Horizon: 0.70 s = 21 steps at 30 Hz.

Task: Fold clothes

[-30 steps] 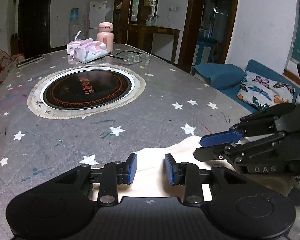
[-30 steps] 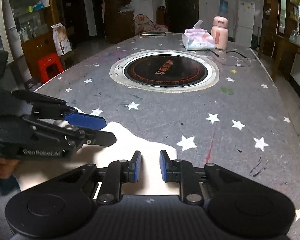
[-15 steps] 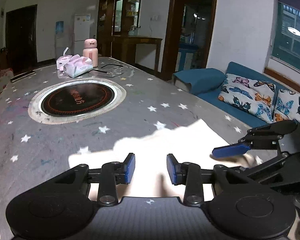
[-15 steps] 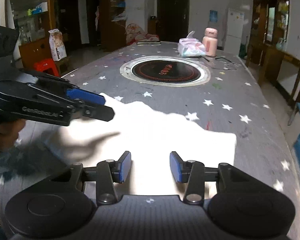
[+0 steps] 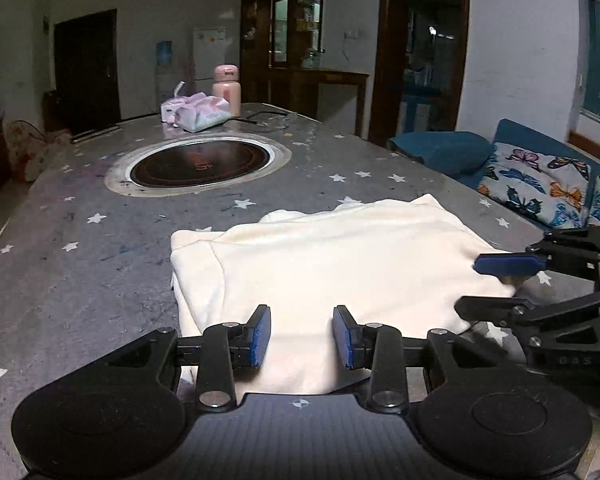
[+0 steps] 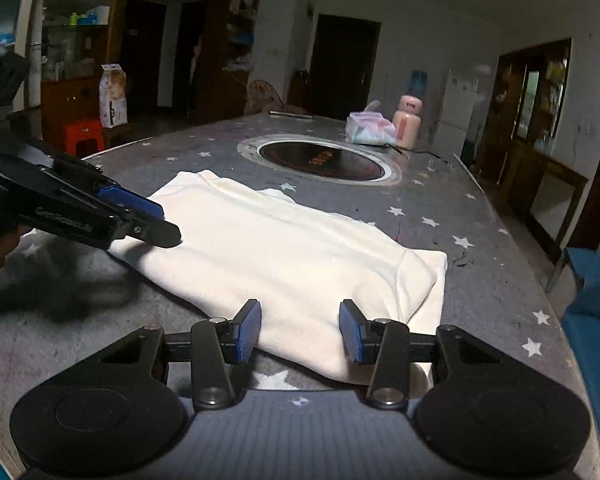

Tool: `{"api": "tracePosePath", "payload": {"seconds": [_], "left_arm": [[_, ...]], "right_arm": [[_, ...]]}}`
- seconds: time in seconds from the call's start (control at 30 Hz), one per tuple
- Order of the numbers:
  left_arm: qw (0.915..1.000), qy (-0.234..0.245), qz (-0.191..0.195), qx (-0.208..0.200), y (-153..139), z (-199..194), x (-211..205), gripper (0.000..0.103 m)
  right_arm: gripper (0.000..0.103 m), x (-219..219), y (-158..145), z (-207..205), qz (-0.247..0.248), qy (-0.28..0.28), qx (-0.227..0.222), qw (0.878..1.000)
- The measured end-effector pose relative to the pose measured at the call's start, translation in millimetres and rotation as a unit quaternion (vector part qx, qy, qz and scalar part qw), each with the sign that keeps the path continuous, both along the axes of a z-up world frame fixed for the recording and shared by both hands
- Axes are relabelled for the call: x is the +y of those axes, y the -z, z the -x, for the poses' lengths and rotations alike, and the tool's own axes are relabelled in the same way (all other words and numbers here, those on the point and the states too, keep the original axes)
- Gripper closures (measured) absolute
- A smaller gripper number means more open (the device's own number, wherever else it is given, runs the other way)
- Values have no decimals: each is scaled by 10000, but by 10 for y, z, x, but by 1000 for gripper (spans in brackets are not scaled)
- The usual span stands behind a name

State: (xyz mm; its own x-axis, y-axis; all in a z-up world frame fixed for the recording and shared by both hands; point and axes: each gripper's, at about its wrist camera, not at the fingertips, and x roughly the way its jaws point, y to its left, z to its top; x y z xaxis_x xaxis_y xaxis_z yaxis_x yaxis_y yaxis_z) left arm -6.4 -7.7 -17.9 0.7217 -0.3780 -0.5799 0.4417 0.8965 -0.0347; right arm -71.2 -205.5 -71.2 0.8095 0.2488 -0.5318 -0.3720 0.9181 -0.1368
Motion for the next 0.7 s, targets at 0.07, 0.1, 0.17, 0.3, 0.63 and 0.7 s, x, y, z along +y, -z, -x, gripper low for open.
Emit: {"api": "tracePosePath", "payload": {"seconds": [0.07,0.1,0.17,0.3,0.63,0.7], "left_arm": [[10000,-61,-3,9,-43,20,-24,65],[10000,-58,7,-10,-73,43,-27,64],[10000,-11,-6,-86,-113,90,-55,64],[10000,-7,-68,-61,-97,120,-100,63],[9994,-297,146,-28,-133,105,111,60],[9992,-359,144,26,-105,75,162,60]], "right_arm": [[60,-40,-48,23,-95,3,11,10000],[60,-61,-73,35,-143,5,16,9999],[60,-102,-122,59,-240,9,28,9997],[61,-186,-59,46,-236,122,197,9995],[48,3,-237,-11,-196,-66,56,9998],[46,84,-201,-73,-175,-151,117,9997]]}}
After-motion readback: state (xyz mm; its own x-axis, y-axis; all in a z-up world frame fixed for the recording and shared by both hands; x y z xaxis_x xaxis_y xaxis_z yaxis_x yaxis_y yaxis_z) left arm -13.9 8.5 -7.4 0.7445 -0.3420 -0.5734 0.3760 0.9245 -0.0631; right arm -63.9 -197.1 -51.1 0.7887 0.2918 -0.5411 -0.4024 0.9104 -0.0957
